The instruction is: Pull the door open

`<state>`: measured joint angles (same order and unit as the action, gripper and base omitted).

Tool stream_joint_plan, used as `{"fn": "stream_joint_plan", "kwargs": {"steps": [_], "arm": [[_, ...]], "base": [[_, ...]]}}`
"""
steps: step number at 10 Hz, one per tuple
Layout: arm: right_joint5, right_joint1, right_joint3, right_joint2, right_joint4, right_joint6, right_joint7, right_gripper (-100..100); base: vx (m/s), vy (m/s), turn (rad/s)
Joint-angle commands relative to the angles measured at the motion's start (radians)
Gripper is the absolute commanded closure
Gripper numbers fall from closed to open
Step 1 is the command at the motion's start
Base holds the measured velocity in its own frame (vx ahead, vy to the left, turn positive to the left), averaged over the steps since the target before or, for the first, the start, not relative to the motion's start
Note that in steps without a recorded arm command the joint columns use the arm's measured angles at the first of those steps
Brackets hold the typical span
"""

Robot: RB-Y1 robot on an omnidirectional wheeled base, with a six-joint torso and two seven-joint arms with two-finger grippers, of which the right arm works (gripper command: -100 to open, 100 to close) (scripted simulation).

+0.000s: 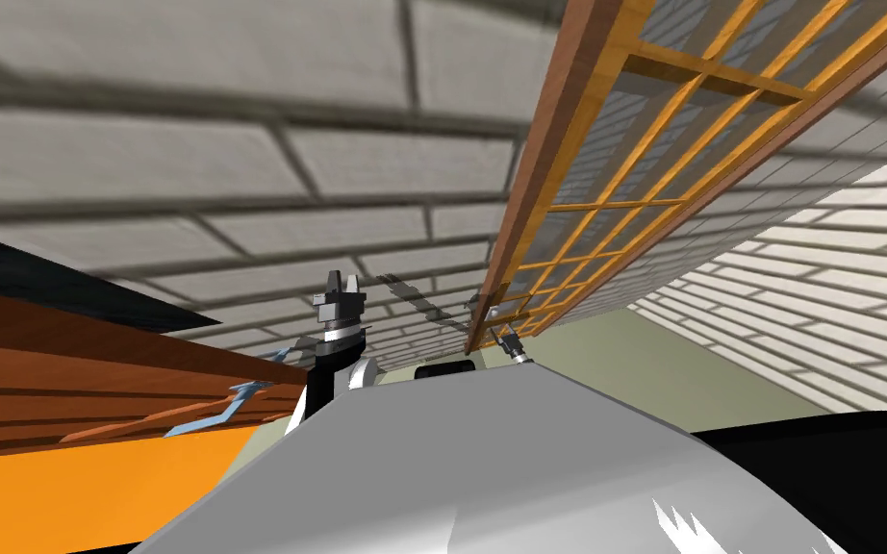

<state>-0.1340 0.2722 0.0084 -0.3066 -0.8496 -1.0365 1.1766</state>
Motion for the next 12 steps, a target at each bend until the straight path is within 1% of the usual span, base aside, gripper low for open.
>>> {"fn": "stream_joint_plan", "kwargs": {"steps": [1,3,4,5,6,7,12], "arm": [[0.019,-0.010,-0.029,-0.012,0.037,-0.016,-0.008,-100],[0.042,-0.028,-0.062,-0.027,0.092,-0.037,-0.017,-100],[0.042,-0.028,-0.062,-0.027,0.092,-0.037,-0.017,-100],[0.048,-0.033,-0.071,-0.031,0.106,-0.043,-0.019,-100],[0.044,-0.024,-0.065,-0.028,0.089,-0.036,-0.018,-100],[0.044,-0.024,-0.065,-0.028,0.089,-0.036,-0.018,100],[0.044,-0.024,-0.065,-0.028,0.089,-0.036,-0.018,100]], "base": [[0.168,0.083,0.246],[0.193,0.007,0.237],[0.013,0.009,0.002],[0.000,0.000,0.000],[0.000,0.000,0.000],[0.000,0.000,0.000],[0.000,0.000,0.000]]}}
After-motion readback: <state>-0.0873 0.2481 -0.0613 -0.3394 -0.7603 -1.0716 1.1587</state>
